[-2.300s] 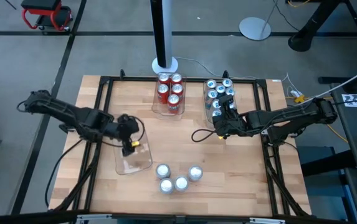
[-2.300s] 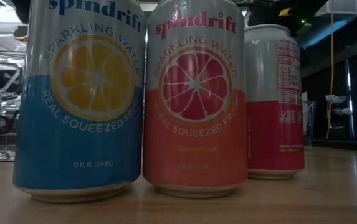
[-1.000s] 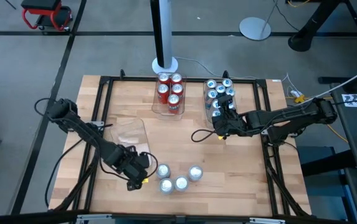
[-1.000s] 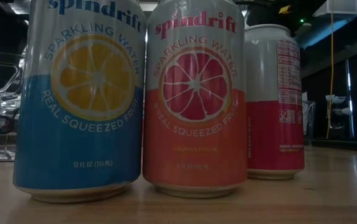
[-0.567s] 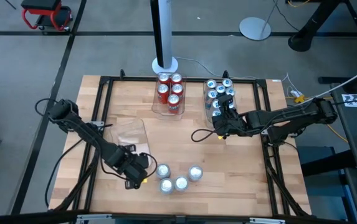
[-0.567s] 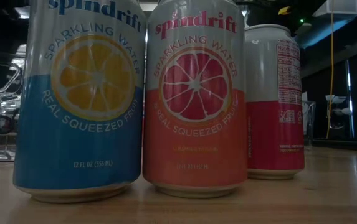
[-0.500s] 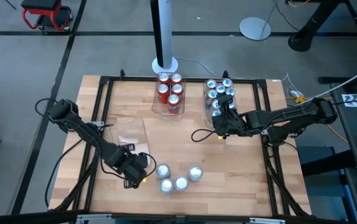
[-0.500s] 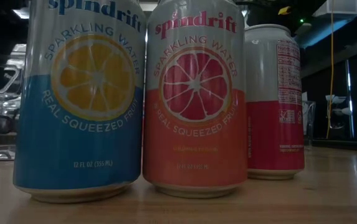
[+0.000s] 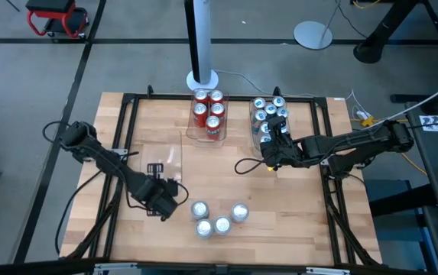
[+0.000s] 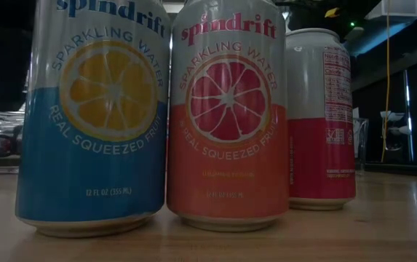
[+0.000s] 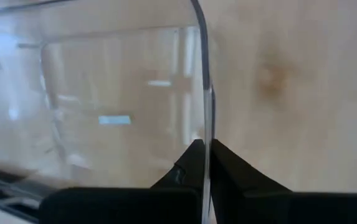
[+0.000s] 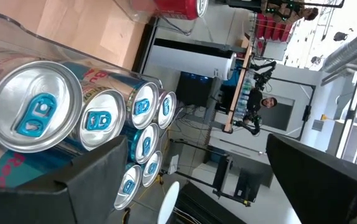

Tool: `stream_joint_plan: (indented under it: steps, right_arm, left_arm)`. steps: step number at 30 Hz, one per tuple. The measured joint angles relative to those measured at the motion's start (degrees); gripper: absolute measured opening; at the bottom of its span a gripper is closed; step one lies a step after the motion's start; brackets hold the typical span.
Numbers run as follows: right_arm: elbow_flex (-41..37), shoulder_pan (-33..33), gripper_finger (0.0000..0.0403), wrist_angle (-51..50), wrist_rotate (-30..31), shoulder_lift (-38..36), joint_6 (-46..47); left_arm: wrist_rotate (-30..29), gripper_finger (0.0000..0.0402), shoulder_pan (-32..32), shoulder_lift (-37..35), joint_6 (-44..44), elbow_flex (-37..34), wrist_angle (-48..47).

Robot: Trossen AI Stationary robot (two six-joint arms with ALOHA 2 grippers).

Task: Sort soda cans
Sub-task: Move the bottom left transparent bin to the top left of the table

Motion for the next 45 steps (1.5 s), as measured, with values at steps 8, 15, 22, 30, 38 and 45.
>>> stream_joint_plan:
  steps: [8,15,22,30,38,45]
  right_arm:
    - [-0.02,0.02,0.0380,0.00,0.00,0.00,0.00]
    - [-0.01,0.01,0.0380,0.01,-0.02,0.00,-0.58]
    - [-0.02,0.01,0.0380,2.77,-0.05,0.00,-2.29]
    - [-0.02,0.02,0.0380,3.40,-0.09,0.48,-3.19]
    - [-0.02,0.00,0.0380,3.39,-0.11,0.48,-3.43]
    - [-0.01,0.00,0.0380,3.39,-0.11,0.48,-3.43]
  left_arm:
    - [-4.48,0.0004,7.00,-1.47,7.61,-3.16,-2.50]
    - [-5.86,0.0004,13.16,-6.56,8.57,-12.98,-2.49]
    - [-10.61,0.0004,18.54,-10.42,14.26,-17.82,-1.86]
    - [-12.54,0.0008,24.42,-10.51,19.24,-19.30,-1.56]
    - [-12.66,0.0011,26.52,-10.54,20.18,-19.23,-1.25]
    - [-12.52,0.0012,26.78,-10.54,20.38,-19.23,-0.85]
